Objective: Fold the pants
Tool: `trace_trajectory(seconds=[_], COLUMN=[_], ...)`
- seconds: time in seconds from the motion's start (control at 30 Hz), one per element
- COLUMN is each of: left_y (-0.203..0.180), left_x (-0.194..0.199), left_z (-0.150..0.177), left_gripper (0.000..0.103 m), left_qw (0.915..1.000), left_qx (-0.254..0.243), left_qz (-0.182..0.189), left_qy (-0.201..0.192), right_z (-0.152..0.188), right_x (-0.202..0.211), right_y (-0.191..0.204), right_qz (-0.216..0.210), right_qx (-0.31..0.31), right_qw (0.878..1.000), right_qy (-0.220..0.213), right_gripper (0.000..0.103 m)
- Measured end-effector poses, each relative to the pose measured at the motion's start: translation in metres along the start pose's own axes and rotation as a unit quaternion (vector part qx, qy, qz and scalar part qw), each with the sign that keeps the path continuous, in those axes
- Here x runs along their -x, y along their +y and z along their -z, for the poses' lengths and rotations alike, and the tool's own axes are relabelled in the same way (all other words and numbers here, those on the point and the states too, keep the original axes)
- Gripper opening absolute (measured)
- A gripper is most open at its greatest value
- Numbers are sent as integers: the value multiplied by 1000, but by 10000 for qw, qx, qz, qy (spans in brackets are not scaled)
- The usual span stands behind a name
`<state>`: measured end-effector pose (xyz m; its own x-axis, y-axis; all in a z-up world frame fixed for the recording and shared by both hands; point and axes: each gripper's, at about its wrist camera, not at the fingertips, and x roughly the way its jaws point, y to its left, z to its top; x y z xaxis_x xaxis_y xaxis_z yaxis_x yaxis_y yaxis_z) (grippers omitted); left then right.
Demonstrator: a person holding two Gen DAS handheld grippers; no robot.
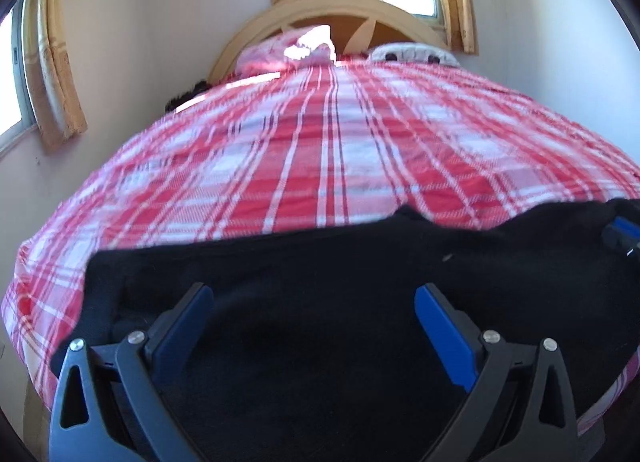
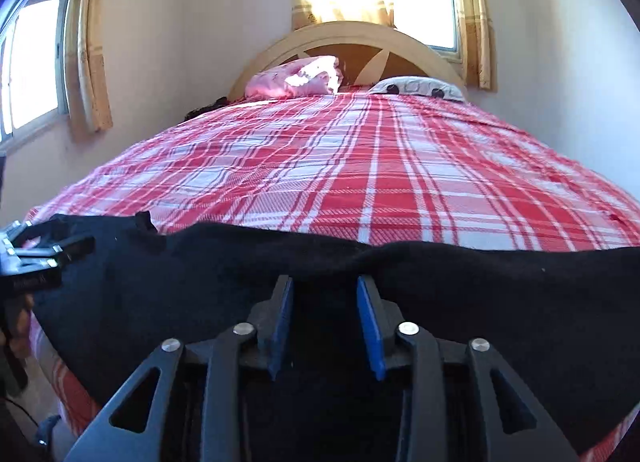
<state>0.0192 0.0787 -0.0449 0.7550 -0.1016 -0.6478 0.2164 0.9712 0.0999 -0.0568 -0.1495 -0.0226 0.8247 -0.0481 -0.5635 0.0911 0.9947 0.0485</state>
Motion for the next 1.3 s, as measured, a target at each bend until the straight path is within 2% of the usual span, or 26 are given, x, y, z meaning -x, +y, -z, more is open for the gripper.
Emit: trace_trajectory(seconds=[0.1,0.17,0.23,0.33,0.4,0.47,0.53,0.6,0.67,0.73,0.8,0.87,1.0,1.03,1.1,1.13,1.2,1.3], left_y=[7,8,4,-10,-25,-42,-57,-74,-90,-94,-92,-86,-82,-83,-86,-86,-86,-85], left_x=[3,6,9,21,28,33,34,33,31,36,37,39,46,46,42,41,40,40], left_z=[9,10,9,4,2,1,1,5,14,24,26,22,17,16,17,19,22,25], left_gripper=[103,103,103,103,103,103,103,103,103,103,103,103,103,103,103,103,103,103], left_qw=[9996,9996,9995,9983,9972,9960,9947,9935,9922,9929,9928,9929,9933,9934,9932,9930,9923,9922], left_qx=[212,255,276,203,-13,-229,-372,-516,-685,-696,-681,-547,-434,-446,-419,-380,-312,-257], left_qz=[156,147,152,515,677,792,901,995,1042,931,946,1049,1046,1043,1085,1122,1198,1213], left_qy=[49,57,5,-183,-305,-343,-316,-183,-51,-270,-259,-136,-228,-195,-66,-7,85,114], right_z=[-12,-14,-14,-5,8,20,25,32,35,33,40,59,98,103,96,93,85,79], right_x=[19,48,74,89,99,106,106,96,102,115,143,169,180,183,184,177,167,151], right_y=[-13,-31,-69,-133,-182,-224,-253,-285,-296,-297,-302,-322,-352,-354,-351,-350,-343,-327], right_qz=[-299,-139,305,853,1318,1716,2069,2063,1842,1920,2036,1779,1446,1271,1212,1147,1338,1525], right_qx=[-287,-421,-757,-1587,-2187,-2563,-2701,-2798,-2824,-3001,-3306,-3930,-4867,-4941,-4736,-4683,-4481,-4285], right_qw=[9991,9970,9930,9804,9640,9486,9387,9374,9408,9335,9171,8936,8556,8530,8658,8720,8827,8906], right_qy=[-113,-630,-848,-792,-741,-703,-548,-195,-349,-401,-901,-1239,-1011,-1103,-1070,-841,-473,64], right_gripper=[37,37,39,43,43,43,43,43,43,43,44,53,54,54,54,54,54,55])
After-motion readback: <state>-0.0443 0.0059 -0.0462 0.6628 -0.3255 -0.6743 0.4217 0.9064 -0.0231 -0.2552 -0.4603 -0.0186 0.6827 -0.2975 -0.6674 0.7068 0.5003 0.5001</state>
